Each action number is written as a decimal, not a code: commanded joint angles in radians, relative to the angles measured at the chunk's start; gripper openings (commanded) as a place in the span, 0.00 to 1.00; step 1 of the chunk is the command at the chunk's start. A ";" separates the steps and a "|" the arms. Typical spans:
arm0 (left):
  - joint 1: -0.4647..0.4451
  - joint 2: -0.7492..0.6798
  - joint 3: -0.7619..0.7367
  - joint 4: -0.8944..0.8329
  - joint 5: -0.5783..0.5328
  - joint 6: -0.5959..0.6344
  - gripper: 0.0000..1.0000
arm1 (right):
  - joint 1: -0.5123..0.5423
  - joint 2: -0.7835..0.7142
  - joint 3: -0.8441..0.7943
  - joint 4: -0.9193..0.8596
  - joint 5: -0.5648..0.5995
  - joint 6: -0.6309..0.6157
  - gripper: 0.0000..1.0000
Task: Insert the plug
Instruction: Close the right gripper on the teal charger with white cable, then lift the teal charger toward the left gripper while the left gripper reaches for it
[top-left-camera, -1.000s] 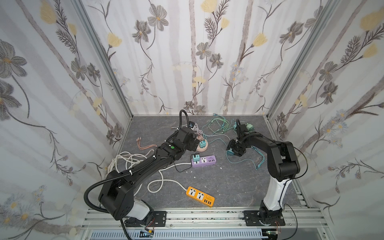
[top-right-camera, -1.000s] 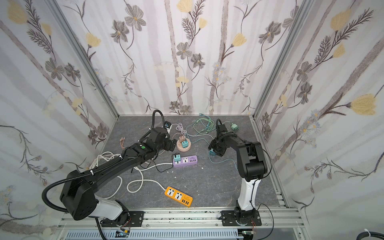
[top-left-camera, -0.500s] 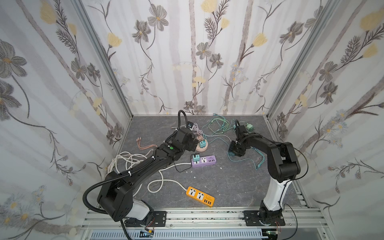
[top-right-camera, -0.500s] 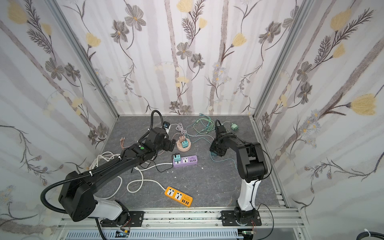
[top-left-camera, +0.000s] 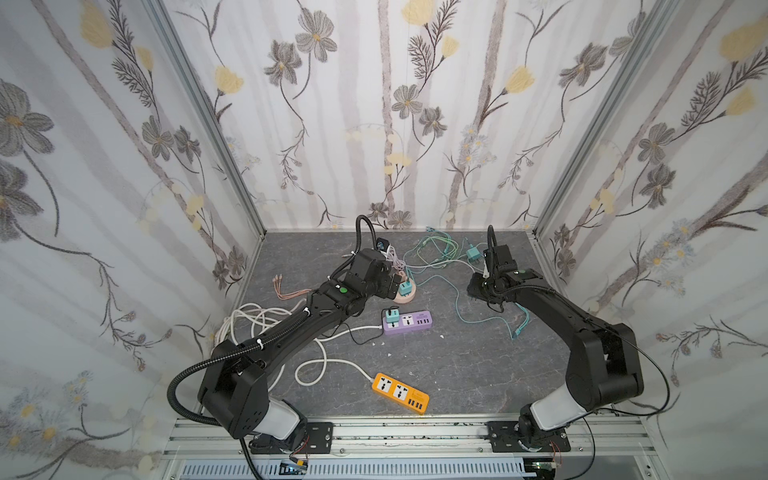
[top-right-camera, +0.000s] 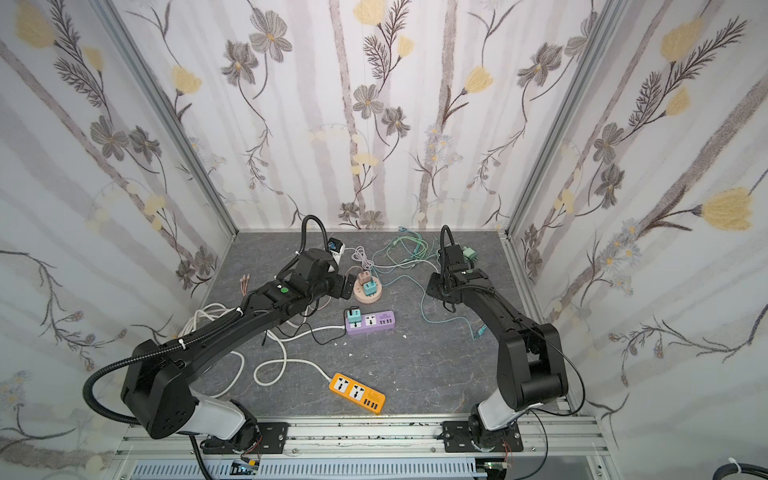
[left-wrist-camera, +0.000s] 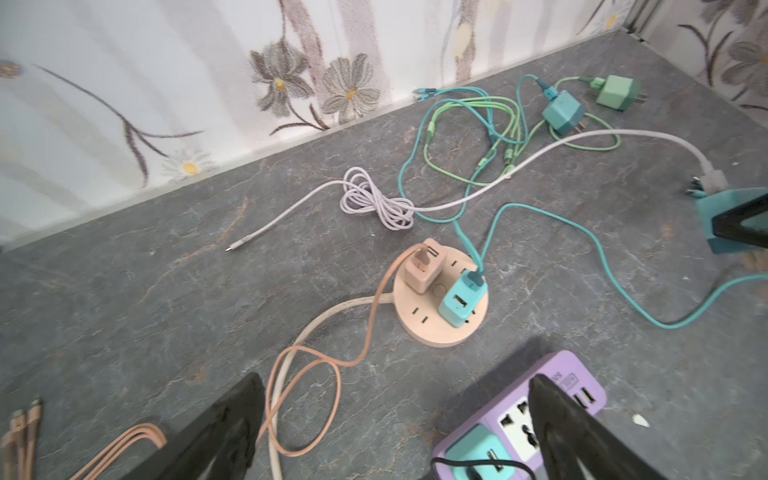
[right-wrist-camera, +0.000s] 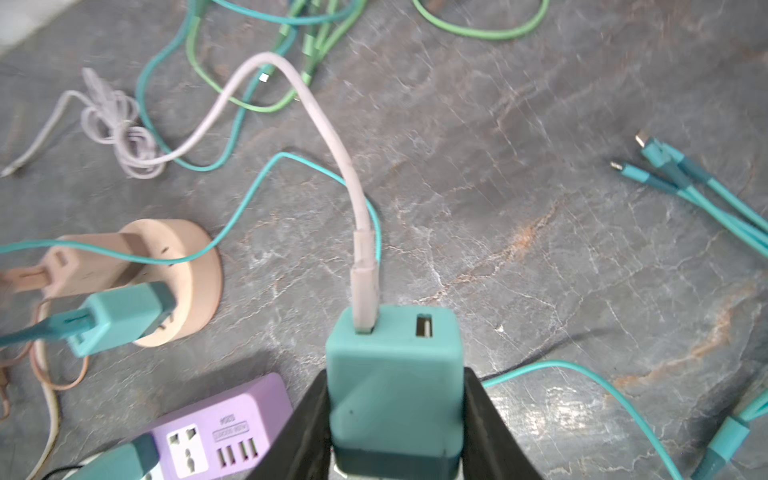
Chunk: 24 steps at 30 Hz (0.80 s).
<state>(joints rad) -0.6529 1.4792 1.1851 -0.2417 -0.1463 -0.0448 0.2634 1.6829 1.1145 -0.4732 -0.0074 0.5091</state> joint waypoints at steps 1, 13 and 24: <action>-0.001 0.021 0.048 -0.038 0.142 -0.070 1.00 | 0.023 -0.101 -0.053 0.159 0.034 -0.120 0.38; -0.073 0.097 0.242 -0.215 0.274 -0.086 1.00 | 0.162 -0.408 -0.241 0.342 0.089 -0.564 0.35; -0.160 0.169 0.395 -0.201 0.451 -0.102 1.00 | 0.312 -0.549 -0.348 0.447 0.098 -0.936 0.33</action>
<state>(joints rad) -0.8059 1.6402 1.5478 -0.4461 0.2146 -0.1360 0.5529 1.1492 0.7845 -0.1238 0.0830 -0.2676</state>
